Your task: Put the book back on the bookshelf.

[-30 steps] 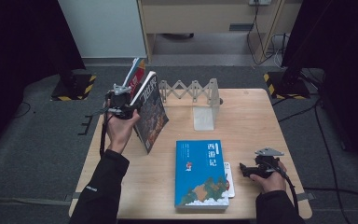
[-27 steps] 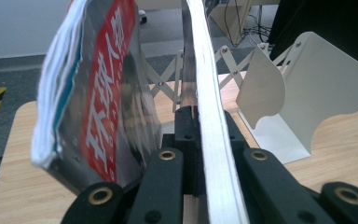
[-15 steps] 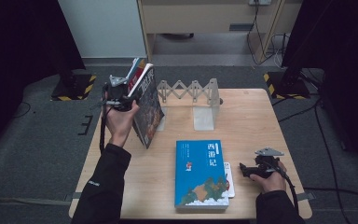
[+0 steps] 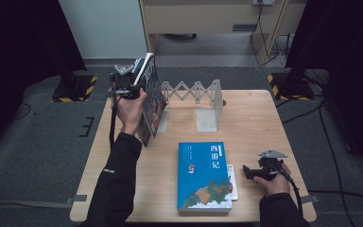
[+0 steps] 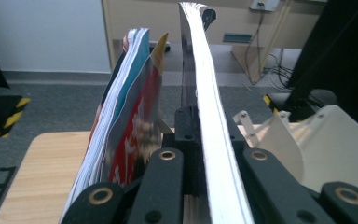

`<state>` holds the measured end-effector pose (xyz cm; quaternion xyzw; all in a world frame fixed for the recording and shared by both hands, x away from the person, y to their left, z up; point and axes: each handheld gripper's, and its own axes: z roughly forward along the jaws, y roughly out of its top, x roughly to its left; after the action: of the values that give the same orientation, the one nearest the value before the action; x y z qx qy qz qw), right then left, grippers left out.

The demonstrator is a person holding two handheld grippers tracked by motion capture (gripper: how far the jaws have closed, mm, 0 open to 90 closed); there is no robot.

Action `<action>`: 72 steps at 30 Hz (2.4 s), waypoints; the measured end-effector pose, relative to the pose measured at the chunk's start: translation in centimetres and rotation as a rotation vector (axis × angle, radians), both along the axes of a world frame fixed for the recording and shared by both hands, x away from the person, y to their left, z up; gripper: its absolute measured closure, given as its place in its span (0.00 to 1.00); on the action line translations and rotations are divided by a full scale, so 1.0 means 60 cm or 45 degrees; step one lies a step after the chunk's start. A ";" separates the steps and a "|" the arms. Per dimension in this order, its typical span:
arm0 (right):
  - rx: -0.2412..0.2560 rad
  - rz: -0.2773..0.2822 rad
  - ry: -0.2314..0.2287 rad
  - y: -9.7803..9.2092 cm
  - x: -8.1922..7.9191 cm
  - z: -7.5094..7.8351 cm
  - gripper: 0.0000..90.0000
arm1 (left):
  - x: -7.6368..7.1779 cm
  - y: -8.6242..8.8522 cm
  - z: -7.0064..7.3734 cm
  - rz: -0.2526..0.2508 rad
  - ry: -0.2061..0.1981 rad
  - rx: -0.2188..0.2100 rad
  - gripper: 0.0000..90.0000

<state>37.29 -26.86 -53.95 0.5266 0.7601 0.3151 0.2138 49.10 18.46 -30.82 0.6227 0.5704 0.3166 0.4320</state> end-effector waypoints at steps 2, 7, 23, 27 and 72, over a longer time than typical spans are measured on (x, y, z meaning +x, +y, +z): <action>0.000 0.000 -0.001 0.000 0.000 0.000 0.01 | 0.004 -0.003 -0.005 0.008 0.005 0.019 0.91; -0.002 0.001 0.002 0.000 0.000 0.000 0.01 | 0.009 -0.006 -0.017 0.036 -0.006 0.059 0.91; -0.001 0.000 0.000 0.000 0.000 0.000 0.01 | 0.007 -0.016 -0.016 0.000 -0.037 0.060 0.91; 0.000 -0.001 0.001 0.000 0.000 0.000 0.01 | 0.010 -0.016 -0.024 0.005 -0.039 0.053 0.91; -0.002 0.001 0.002 0.000 0.000 0.000 0.00 | 0.000 0.000 -0.071 0.033 -0.069 0.151 0.73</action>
<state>37.31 -26.84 -53.94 0.5265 0.7607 0.3140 0.2134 49.09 18.49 -35.05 0.6311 0.5465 0.3722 0.4056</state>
